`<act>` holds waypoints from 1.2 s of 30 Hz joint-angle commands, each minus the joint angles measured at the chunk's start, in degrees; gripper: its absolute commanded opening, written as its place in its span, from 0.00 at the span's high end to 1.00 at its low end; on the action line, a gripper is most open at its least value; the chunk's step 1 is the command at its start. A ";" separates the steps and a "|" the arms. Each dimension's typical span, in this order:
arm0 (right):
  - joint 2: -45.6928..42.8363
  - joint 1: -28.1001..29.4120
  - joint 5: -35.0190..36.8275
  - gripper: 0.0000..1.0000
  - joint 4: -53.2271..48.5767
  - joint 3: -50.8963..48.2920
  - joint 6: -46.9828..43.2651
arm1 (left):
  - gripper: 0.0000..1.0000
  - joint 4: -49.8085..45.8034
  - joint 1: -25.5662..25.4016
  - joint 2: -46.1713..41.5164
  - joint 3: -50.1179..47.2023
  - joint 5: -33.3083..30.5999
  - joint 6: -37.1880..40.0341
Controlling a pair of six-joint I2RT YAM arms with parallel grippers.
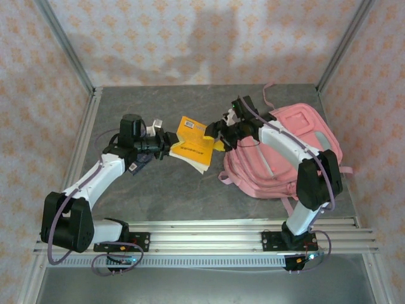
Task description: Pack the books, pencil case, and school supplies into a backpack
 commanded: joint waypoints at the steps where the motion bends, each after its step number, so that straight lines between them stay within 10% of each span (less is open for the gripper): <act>1: -3.62 0.35 3.20 0.26 9.13 -6.97 10.26 | 1.00 6.17 -0.61 -0.86 3.54 0.71 -2.12; 13: -4.70 0.44 2.34 0.06 53.00 -20.25 44.42 | 1.00 14.52 -0.76 1.76 8.46 -1.06 -9.04; 22: -5.25 0.36 6.37 0.12 73.70 -19.73 55.37 | 1.00 10.70 -0.85 2.38 9.73 -0.95 -6.25; 36: -9.73 -2.25 -3.98 0.45 45.48 -11.13 27.69 | 1.00 -9.03 -2.59 2.50 12.78 -0.69 9.82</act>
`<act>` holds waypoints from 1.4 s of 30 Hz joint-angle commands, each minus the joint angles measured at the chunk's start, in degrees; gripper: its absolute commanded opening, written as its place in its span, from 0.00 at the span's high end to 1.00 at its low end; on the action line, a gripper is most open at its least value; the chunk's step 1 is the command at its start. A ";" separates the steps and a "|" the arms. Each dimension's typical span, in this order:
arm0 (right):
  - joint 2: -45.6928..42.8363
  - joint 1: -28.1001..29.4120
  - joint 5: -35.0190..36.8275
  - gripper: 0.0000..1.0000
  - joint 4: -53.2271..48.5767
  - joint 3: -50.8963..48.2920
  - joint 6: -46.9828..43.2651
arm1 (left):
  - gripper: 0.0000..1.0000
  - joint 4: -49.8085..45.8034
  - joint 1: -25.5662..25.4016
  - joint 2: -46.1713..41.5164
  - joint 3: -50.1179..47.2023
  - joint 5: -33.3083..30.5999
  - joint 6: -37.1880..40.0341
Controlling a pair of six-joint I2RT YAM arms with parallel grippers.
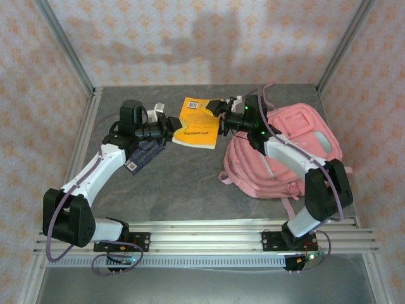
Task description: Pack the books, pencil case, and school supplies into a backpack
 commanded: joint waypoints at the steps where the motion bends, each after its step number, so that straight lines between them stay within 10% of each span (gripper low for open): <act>1: -2.67 -1.96 -2.45 0.46 -5.49 1.64 -7.64 | 1.00 -7.99 -0.79 -0.17 2.44 1.84 8.08; 10: -4.17 -2.67 -1.82 0.66 -9.50 -0.36 -9.48 | 1.00 -10.41 -1.03 0.14 3.58 2.26 10.36; 16: -5.32 -2.88 1.32 1.00 0.25 -4.57 -2.43 | 1.00 -8.10 -1.72 0.62 4.39 2.97 7.95; 21: -10.04 -3.06 16.59 1.00 -6.43 -5.62 -3.25 | 0.47 -12.79 -1.46 1.36 7.24 -2.45 8.02; 25: -11.05 -2.80 23.38 1.00 -6.32 -4.20 -0.54 | 0.29 -8.99 -1.04 0.10 4.83 -9.11 2.48; 42: -10.03 1.92 37.02 1.00 -0.50 -2.53 7.69 | 0.17 12.19 -10.10 -1.81 -2.07 -27.37 -16.05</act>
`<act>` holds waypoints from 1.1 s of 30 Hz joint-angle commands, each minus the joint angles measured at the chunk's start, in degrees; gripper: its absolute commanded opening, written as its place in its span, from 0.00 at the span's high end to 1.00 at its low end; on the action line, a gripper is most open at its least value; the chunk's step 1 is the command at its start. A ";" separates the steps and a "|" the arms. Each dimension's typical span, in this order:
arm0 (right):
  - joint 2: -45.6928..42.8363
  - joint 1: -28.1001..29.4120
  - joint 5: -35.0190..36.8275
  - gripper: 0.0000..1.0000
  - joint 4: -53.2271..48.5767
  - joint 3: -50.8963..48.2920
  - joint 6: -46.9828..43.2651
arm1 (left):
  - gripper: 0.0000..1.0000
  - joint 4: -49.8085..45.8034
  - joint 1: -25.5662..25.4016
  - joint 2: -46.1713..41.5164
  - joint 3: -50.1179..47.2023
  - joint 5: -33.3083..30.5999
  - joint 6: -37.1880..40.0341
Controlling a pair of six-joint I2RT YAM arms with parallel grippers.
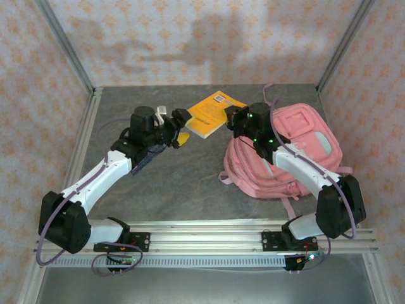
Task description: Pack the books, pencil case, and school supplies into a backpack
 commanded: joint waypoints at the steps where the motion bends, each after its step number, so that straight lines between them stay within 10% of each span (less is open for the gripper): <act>1: -1.06 0.57 2.99 1.00 8.05 2.92 3.18 | 0.18 6.09 -1.22 1.39 1.22 -4.54 -3.31; 10: -3.15 2.40 6.38 1.00 6.70 0.26 3.81 | 0.55 10.40 -2.23 5.14 4.54 -5.79 -5.38; 17: -4.49 4.99 11.65 1.00 4.81 -1.54 4.76 | 0.58 10.95 -2.91 7.74 6.50 -5.00 -5.77; 29: -6.21 5.55 15.33 1.00 -4.18 -0.91 2.84 | 1.00 11.39 -3.89 9.75 8.63 -3.83 -6.16; 33: -7.66 5.46 14.57 0.58 -11.63 0.96 -7.72 | 1.00 4.02 -3.66 7.92 9.86 -4.91 -1.00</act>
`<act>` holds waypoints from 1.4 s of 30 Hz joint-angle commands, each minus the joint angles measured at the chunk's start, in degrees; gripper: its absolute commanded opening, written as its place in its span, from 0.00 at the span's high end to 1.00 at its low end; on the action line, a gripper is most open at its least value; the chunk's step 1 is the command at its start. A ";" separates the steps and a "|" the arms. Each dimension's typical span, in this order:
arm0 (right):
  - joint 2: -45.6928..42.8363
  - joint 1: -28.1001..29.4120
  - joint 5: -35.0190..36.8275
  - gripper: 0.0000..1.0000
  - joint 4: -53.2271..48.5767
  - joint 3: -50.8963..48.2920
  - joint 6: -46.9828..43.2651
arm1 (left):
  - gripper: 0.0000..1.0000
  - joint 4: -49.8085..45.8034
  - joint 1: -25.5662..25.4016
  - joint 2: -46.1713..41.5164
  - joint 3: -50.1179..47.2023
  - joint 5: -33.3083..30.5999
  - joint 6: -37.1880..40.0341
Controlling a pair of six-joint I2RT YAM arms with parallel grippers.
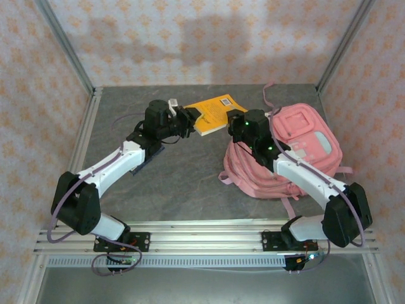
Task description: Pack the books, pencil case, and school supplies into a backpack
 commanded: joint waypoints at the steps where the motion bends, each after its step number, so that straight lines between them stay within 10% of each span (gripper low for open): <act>1: -3.20 0.32 1.04 0.50 -8.80 3.77 -12.33 | 1.00 -7.45 0.14 -2.82 4.18 -1.48 7.82; 12: -4.21 -0.74 6.24 0.29 -51.02 12.50 -56.89 | 1.00 -51.15 1.90 -9.24 12.67 -7.37 34.78; 17: 0.94 -1.62 14.19 0.24 -57.20 15.34 -66.96 | 1.00 -58.07 1.77 -9.43 12.78 -5.97 38.49; 27: 13.47 -7.06 6.13 0.24 -62.73 20.65 -69.12 | 1.00 -56.88 -0.42 -13.41 5.61 -8.41 35.79; 34: 17.72 -7.60 -6.45 0.38 -60.94 18.37 -69.77 | 1.00 -57.70 -0.98 -14.54 5.48 -9.03 37.99; 42: 14.46 -8.47 -4.80 0.87 -58.05 16.78 -70.63 | 1.00 -63.93 -0.86 -12.77 11.28 -7.63 43.85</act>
